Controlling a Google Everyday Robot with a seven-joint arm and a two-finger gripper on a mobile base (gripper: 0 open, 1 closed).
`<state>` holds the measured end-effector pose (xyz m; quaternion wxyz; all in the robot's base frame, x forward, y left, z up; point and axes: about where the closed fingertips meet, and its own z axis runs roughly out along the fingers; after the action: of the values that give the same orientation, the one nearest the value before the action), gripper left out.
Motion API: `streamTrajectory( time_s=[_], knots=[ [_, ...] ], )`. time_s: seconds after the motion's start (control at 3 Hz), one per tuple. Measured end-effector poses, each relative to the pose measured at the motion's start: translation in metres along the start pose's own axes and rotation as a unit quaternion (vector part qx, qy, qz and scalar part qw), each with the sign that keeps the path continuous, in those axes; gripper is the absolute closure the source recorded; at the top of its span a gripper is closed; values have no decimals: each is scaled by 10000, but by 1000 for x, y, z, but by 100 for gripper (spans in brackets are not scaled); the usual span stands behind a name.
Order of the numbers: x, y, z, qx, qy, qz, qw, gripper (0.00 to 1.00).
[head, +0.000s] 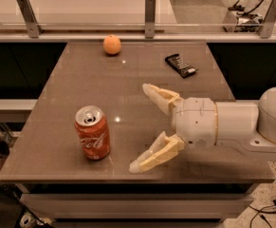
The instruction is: Move coke can near orange
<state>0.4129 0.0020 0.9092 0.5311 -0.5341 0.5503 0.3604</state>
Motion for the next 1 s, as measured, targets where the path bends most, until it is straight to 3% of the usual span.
streamTrajectory(
  time_s=[0.33,0.67,1.0],
  knots=[
    [-13,-1,12,124,637,56,9979,0],
    [-21,-3,29,170,1297,386,9907,0],
    [-19,-6,36,155,1321,292,9907,0]
  ],
)
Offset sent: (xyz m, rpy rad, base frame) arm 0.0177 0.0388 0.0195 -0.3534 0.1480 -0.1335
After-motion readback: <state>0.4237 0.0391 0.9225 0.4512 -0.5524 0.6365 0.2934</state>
